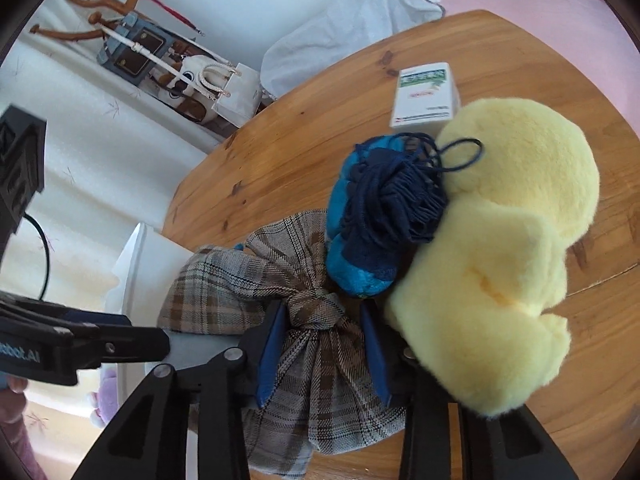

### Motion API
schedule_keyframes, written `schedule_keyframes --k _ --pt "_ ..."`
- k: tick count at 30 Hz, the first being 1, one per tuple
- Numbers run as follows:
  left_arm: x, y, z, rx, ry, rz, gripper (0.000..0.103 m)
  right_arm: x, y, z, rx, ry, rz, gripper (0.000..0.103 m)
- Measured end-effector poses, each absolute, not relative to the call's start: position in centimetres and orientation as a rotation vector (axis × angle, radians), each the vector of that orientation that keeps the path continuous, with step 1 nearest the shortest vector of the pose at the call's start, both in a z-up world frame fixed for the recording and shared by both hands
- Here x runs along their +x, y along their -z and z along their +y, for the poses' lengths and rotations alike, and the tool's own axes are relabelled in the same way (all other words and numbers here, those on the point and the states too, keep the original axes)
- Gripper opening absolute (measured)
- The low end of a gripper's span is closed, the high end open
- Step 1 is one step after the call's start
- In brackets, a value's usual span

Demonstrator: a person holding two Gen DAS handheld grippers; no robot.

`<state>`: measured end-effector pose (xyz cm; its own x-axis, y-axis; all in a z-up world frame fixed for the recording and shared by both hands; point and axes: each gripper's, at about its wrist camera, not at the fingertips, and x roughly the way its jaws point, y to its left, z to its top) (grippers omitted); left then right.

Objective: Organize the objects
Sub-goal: 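Grasp the blue pony with left tool while right tool grasps the plaid bow and duck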

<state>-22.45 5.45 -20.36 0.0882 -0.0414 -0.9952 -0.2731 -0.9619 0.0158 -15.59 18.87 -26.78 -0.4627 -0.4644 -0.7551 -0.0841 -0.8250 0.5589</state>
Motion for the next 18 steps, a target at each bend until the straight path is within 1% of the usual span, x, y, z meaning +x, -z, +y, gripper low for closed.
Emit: schedule_keyframes --k 6,10,18 --pt "-21.8 21.3 6.5 -2.21 -1.962 0.329 0.07 -15.3 26.2 19.7 1.468 2.392 -0.71 0.03" --pt "-21.6 21.8 7.3 -2.22 -1.973 0.362 0.071 -15.0 26.3 20.8 1.468 2.383 -0.729 0.029" --pt "-21.4 22.7 8.3 -2.232 -2.009 0.469 0.08 -14.8 26.2 21.9 1.481 2.367 -0.746 0.026"
